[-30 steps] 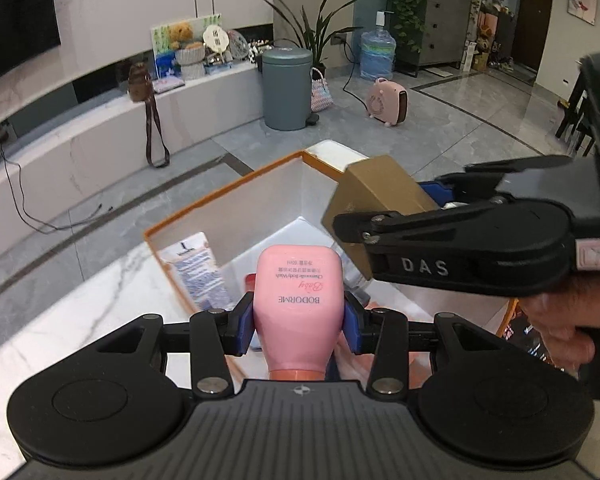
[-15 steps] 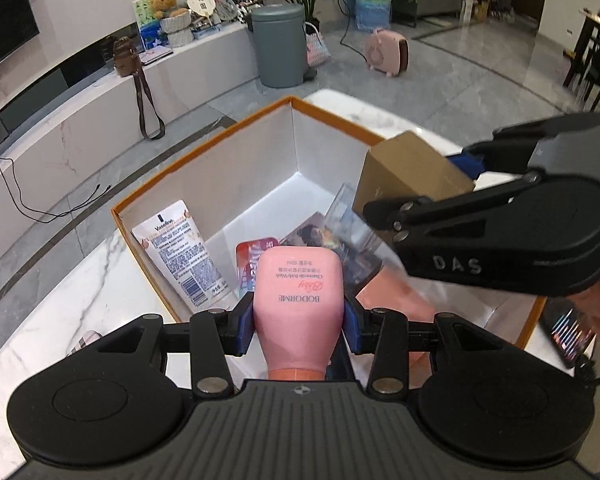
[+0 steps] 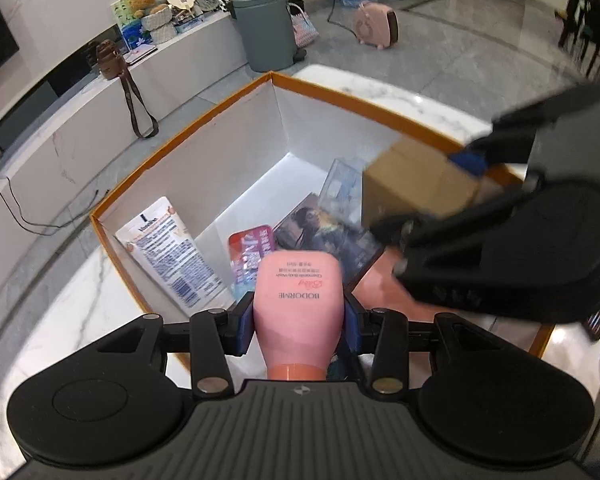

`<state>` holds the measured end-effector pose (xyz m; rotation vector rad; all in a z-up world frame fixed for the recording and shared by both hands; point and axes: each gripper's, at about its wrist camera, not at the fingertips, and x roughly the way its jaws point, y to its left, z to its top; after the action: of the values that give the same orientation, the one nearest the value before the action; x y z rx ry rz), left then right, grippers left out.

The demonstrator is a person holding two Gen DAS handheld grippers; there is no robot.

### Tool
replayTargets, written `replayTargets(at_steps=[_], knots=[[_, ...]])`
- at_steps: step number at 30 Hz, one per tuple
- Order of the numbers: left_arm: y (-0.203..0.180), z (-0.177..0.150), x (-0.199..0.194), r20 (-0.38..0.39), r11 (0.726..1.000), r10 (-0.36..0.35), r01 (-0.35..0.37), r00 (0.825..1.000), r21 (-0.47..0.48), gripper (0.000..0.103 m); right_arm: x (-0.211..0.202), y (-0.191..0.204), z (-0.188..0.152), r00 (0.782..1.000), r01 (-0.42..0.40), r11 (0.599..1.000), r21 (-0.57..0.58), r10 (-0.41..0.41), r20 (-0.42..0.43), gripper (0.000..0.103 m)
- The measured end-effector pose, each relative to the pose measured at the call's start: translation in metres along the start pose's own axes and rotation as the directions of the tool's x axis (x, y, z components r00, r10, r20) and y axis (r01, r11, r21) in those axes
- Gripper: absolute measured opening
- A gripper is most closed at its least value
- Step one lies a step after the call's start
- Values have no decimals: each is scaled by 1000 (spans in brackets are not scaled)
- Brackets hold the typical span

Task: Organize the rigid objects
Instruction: 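Lower the pink bottle and cardboard box into the orange box and open both grippers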

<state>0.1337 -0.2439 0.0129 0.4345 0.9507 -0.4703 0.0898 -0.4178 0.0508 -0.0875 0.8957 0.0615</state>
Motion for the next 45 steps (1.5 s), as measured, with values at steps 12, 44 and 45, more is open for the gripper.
replayTargets(at_steps=[12,44,45], knots=[[-8,-7,21,-98,999,20,-18,995,28,49,14,1,-6,998,21,999,-24,-23,-63,49],[-16,-6,11,-63,996,55,-51,996,71,59,7,14,-7,995,71,991,-117,-79,-67,51],[-16,-5,9,-55,996,55,-52,997,69,59,5,14,-6,995,73,990,-118,-81,-57,51]])
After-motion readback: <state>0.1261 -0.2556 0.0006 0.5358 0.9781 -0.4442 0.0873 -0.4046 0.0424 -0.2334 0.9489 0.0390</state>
